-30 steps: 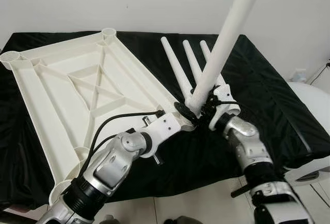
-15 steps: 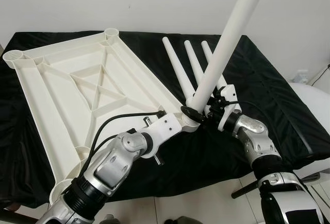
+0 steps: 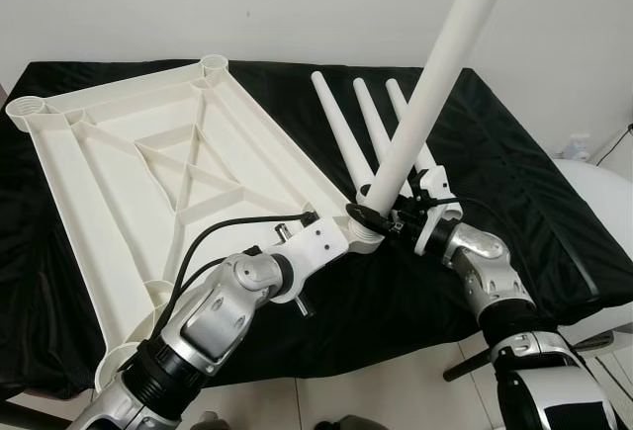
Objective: Building children table
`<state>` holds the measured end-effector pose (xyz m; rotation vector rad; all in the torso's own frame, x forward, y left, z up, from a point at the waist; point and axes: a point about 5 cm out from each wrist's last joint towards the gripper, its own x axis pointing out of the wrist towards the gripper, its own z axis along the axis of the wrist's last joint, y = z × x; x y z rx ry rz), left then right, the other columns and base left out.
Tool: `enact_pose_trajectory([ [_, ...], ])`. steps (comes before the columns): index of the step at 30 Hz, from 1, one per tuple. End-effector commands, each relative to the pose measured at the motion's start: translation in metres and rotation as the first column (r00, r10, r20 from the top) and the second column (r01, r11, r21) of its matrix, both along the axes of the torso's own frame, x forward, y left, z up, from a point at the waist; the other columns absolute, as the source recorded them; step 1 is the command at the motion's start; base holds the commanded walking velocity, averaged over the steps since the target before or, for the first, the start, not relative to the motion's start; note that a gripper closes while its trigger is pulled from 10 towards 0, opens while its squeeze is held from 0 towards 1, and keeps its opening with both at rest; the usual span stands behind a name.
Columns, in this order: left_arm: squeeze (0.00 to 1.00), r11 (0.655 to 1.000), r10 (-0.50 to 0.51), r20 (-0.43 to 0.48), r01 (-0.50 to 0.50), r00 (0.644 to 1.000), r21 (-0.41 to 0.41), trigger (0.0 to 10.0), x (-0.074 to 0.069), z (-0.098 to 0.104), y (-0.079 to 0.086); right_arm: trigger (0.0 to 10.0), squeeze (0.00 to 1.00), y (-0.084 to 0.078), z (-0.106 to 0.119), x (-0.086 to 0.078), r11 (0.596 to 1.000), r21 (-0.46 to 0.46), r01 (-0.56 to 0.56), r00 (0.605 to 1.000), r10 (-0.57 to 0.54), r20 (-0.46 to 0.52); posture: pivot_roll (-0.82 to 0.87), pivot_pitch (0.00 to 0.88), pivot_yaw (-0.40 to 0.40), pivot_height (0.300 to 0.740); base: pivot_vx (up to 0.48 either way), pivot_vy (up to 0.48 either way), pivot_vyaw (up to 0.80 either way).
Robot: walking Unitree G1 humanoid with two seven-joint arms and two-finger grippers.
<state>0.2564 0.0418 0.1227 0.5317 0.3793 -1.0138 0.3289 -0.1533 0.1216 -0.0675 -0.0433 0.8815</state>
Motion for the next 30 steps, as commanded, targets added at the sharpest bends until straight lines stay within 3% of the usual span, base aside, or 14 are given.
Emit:
enact_pose_trajectory([
  [1, 0.00, 0.995, -0.097, -0.052, 0.097, 0.994, -0.011, 10.0, -0.012, -0.008, -0.012, 10.0, 0.00, 0.004, -0.006, -0.002, 0.999, 0.035, 0.028, 0.999, -0.027, -0.040, 0.03, 0.000, -0.101, 0.740, 0.000, 0.000, 0.00],
  [6, 0.00, 0.995, -0.098, -0.057, 0.097, 0.994, -0.013, 10.0, -0.013, -0.009, -0.012, 10.0, 0.00, 0.018, -0.006, -0.006, 0.994, 0.082, 0.066, 0.997, -0.063, -0.042, 0.03, 0.000, -0.103, 0.740, 0.000, 0.000, 0.00],
  [18, 0.00, 0.995, -0.102, -0.062, 0.101, 0.993, -0.012, 10.0, -0.014, -0.010, -0.012, 10.0, 0.00, 0.043, -0.016, -0.015, 0.986, 0.059, 0.159, 0.986, -0.155, -0.065, 0.03, 0.000, -0.103, 0.740, 0.000, 0.000, 0.00],
  [24, 0.00, 0.995, -0.100, -0.063, 0.100, 0.993, -0.011, 10.0, -0.015, -0.011, -0.012, 10.0, 0.00, 0.056, -0.014, -0.015, 0.948, 0.066, 0.311, 0.950, -0.307, -0.063, 0.03, 0.000, -0.109, 0.740, 0.000, 0.000, 0.00],
  [29, 0.00, 0.995, -0.100, -0.064, 0.099, 0.993, -0.011, 10.0, -0.015, -0.011, -0.013, 10.0, 0.00, 0.058, -0.015, -0.014, 0.930, 0.069, 0.360, 0.932, -0.355, -0.074, 0.03, 0.000, -0.111, 0.740, 0.000, 0.000, 0.00],
  [30, 0.00, 0.995, -0.099, -0.064, 0.098, 0.993, -0.012, 10.0, -0.015, -0.011, -0.013, 10.0, 0.00, 0.060, -0.016, -0.012, 0.906, 0.085, 0.416, 0.908, -0.407, -0.103, 0.04, 0.000, -0.113, 0.740, 0.000, 0.000, 0.00],
])
